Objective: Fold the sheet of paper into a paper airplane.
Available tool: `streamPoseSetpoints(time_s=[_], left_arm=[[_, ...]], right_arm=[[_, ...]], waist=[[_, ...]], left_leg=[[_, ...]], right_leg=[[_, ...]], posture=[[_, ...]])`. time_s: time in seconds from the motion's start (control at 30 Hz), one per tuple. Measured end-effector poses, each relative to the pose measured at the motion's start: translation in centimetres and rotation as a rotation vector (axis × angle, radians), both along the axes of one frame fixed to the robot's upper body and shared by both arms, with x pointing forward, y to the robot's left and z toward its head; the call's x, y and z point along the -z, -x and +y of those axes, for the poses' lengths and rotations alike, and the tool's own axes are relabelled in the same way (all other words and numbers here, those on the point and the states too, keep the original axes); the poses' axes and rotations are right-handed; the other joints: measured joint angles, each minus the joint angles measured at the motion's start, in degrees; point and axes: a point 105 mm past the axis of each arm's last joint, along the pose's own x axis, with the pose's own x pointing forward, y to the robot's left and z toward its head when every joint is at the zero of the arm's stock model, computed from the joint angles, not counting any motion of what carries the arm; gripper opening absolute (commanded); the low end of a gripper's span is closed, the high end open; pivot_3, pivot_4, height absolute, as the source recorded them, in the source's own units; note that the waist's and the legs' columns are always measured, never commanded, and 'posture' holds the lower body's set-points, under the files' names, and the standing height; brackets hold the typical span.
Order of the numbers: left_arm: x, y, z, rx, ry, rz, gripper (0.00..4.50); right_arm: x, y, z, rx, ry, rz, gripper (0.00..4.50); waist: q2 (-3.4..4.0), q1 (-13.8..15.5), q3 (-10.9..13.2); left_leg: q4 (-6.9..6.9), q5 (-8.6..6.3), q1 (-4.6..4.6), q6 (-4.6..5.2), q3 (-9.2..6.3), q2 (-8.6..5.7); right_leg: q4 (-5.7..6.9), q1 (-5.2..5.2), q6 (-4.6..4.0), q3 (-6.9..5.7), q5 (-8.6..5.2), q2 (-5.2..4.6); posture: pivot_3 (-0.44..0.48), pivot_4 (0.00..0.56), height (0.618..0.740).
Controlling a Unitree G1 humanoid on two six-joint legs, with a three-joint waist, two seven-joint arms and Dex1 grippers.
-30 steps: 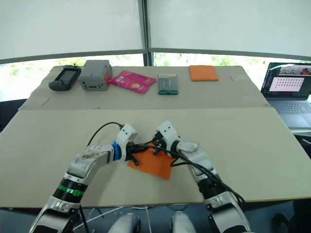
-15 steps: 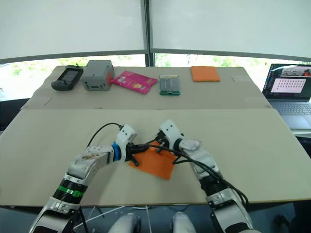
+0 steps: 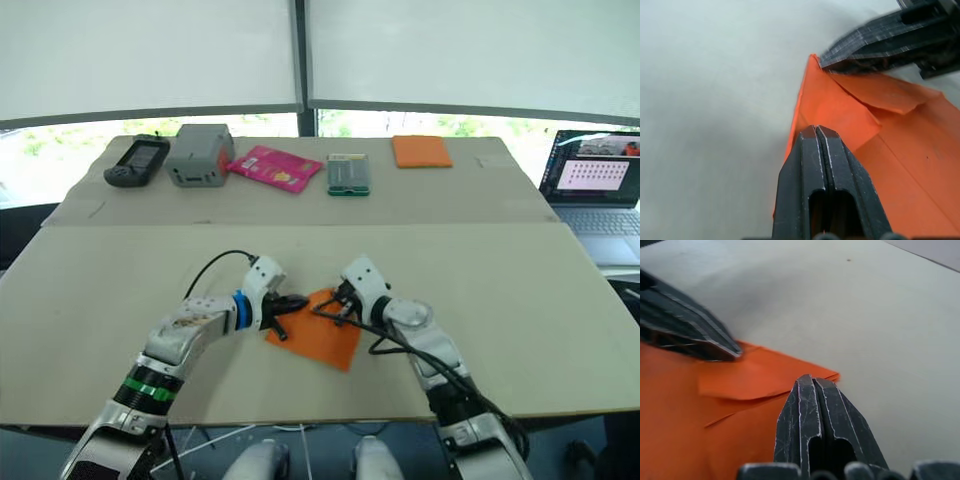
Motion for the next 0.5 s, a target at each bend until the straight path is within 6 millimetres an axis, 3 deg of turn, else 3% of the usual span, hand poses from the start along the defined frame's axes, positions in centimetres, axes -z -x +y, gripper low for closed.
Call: streamPoseSetpoints(time_s=[0.2,0.37,0.5], left_arm=[[0.0,-0.5,-1.7,0.083,-0.037,-0.025,0.04],[0.1,-0.5,-2.8,0.138,-0.035,-0.03,0.04],[0.2,-0.4,-3.3,0.158,-0.027,-0.026,0.04]], right_arm=[[0.1,1.1,-0.6,0.011,-0.02,0.013,0.0],[-1.3,2.9,-4.6,0.064,-0.119,0.087,0.0],[-0.1,4.5,-7.4,0.126,-0.069,0.172,0.0]], waist=[[0.0,0.05,0.0],[0.0,0.24,0.0],[0.0,0.19,0.0]], left_leg=[[0.0,0.0,-0.02,0.0,0.01,0.0],[0.03,0.0,-0.11,0.0,-0.02,-0.04],[0.04,0.0,-0.1,0.0,-0.03,-0.04]], right_leg=[[-0.02,-0.01,0.02,0.0,-0.01,0.01],[-0.04,-0.03,0.03,-0.01,-0.02,-0.03],[-0.04,-0.02,0.06,-0.03,-0.04,-0.03]], posture=[[0.0,0.15,0.74],[0.0,0.15,0.74],[0.0,0.15,0.74]])
